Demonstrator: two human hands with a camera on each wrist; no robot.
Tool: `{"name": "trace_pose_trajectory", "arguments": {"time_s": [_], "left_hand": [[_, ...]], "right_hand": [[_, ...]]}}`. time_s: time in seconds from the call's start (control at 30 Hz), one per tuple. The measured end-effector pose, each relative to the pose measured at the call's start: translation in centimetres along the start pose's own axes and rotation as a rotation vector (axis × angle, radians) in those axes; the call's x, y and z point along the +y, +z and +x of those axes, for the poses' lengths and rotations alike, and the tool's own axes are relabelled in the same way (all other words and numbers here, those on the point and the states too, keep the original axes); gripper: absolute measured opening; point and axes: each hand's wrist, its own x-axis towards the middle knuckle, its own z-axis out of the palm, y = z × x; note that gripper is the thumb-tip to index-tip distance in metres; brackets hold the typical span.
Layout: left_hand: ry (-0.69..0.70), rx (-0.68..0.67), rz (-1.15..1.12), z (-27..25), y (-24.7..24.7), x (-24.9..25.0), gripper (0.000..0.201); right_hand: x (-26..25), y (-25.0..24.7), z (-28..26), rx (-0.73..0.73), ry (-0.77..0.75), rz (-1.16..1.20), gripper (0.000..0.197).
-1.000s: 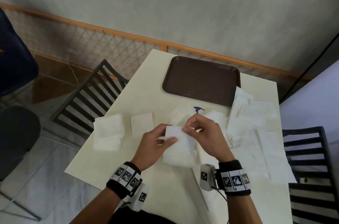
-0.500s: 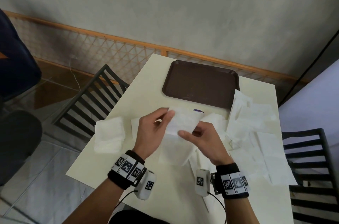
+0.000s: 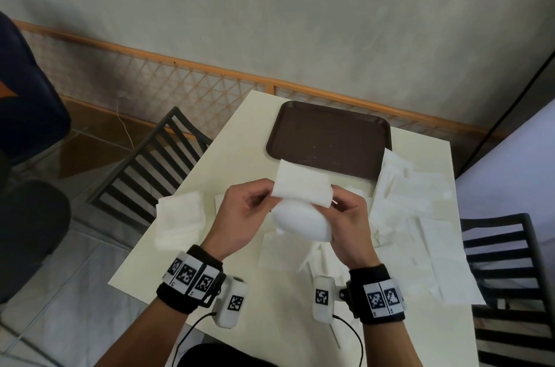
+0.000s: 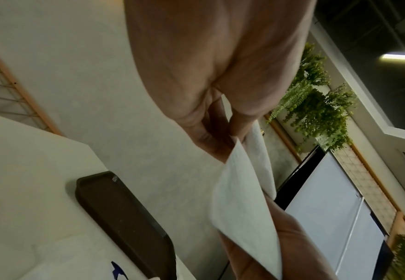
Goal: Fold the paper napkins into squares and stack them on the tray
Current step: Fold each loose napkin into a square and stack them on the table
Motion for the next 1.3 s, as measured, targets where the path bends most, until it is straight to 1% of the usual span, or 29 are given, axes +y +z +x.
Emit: {"name": "trace_pose_trajectory", "arguments": {"time_s": [0.07, 0.13, 0.23, 0.37, 0.47, 0.57, 0.6, 0.67, 0.7, 0.73, 0.77, 0.83, 0.87, 0.9, 0.93, 1.0, 1.03, 1.07, 1.1, 1.13, 1.17, 1.2, 1.23, 1.27, 1.3], "left_hand": [[0.011, -0.019, -0.011, 0.0, -0.2, 0.2, 0.025], [0.036, -0.031, -0.023, -0.2, -0.4, 0.6, 0.032], [0.058, -0.055, -0.045, -0.4, -0.8, 1.1, 0.032], [0.048, -0.07, -0.054, -0.9, -1.1, 1.4, 0.033], [0.064, -0.097, -0.043, -1.2, -1.3, 1.4, 0.033], [0.079, -0.126, -0.009, -1.3, -1.7, 1.3, 0.034], [0.09, -0.133, 0.018, -1.4, -1.8, 1.4, 0.034], [0.138, -0.142, 0.118, -1.6, -2.2, 1.4, 0.033], [0.172, -0.15, 0.185, -1.7, -2.4, 1.5, 0.033], [0.205, -0.165, 0.249, -1.9, -2.4, 1.5, 0.031], [0.237, -0.186, 0.304, -2.0, -2.4, 1.5, 0.028], [0.291, -0.219, 0.364, -2.3, -2.2, 1.5, 0.019], [0.313, -0.212, 0.368, -2.4, -2.1, 1.4, 0.014], [0.323, -0.183, 0.356, -2.4, -2.0, 1.2, 0.012], [0.323, -0.137, 0.337, -2.5, -2.0, 1.1, 0.014], [0.307, -0.03, 0.302, -2.7, -2.3, 0.6, 0.02], [0.276, 0.022, 0.281, -3.0, -2.3, 0.4, 0.02], [0.213, 0.072, 0.248, -3.3, -2.3, 0.3, 0.019], [0.107, 0.121, 0.2, -3.4, -2.2, 0.1, 0.027], [-0.018, 0.16, 0.151, -3.4, -2.3, -0.1, 0.04], [-0.123, 0.176, 0.129, -3.3, -2.3, -0.6, 0.047], [-0.185, 0.178, 0.137, -3.3, -2.5, -1.1, 0.045], [-0.2, 0.176, 0.159, -3.2, -2.7, -1.6, 0.033], [-0.186, 0.176, 0.184, -3.1, -3.0, -2.1, 0.018], [-0.173, 0.178, 0.202, -3.1, -3.2, -2.5, 0.008]], "right_hand": [[0.1, 0.0, 0.1, 0.005, 0.018, 0.073, 0.028], [0.2, 0.1, 0.1, -0.021, 0.021, 0.151, 0.035], [0.3, 0.3, 0.2, -0.035, 0.046, 0.197, 0.045], [0.9, 0.6, 0.2, -0.001, 0.086, 0.213, 0.04], [1.3, 0.9, 0.0, -0.006, 0.108, 0.226, 0.035], [1.0, 1.2, -0.3, -0.004, 0.12, 0.195, 0.04], [0.6, 1.2, -0.3, -0.003, 0.125, 0.197, 0.037], [-0.7, 1.4, -0.5, 0.051, 0.126, 0.172, 0.026], [-1.1, 1.6, -0.6, 0.083, 0.071, 0.079, 0.025], [-1.5, 2.0, -0.6, 0.091, -0.026, -0.083, 0.026], [-1.6, 2.7, -0.6, 0.077, -0.142, -0.304, 0.028], [-1.0, 4.3, -0.9, -0.024, -0.348, -0.729, 0.036], [-0.4, 5.1, -0.9, -0.067, -0.403, -0.846, 0.044], [0.3, 5.8, -1.0, -0.079, -0.428, -0.878, 0.05], [0.7, 6.3, -1.1, -0.065, -0.423, -0.863, 0.052], [1.5, 6.9, -0.8, -0.015, -0.358, -0.771, 0.048], [1.9, 7.1, -0.7, 0.003, -0.325, -0.731, 0.047], [2.0, 7.2, -0.7, 0.009, -0.301, -0.708, 0.046], [2.3, 7.5, -0.5, -0.005, -0.287, -0.701, 0.045], [2.6, 7.7, -0.4, -0.032, -0.288, -0.706, 0.044], [3.0, 8.1, -0.3, -0.059, -0.296, -0.716, 0.042], [3.2, 8.4, -0.3, -0.084, -0.289, -0.714, 0.04], [3.5, 8.8, -0.3, -0.098, -0.265, -0.699, 0.039], [3.8, 9.1, -0.1, -0.106, -0.229, -0.678, 0.039], [4.1, 9.1, 0.1, -0.109, -0.19, -0.656, 0.041]]}}
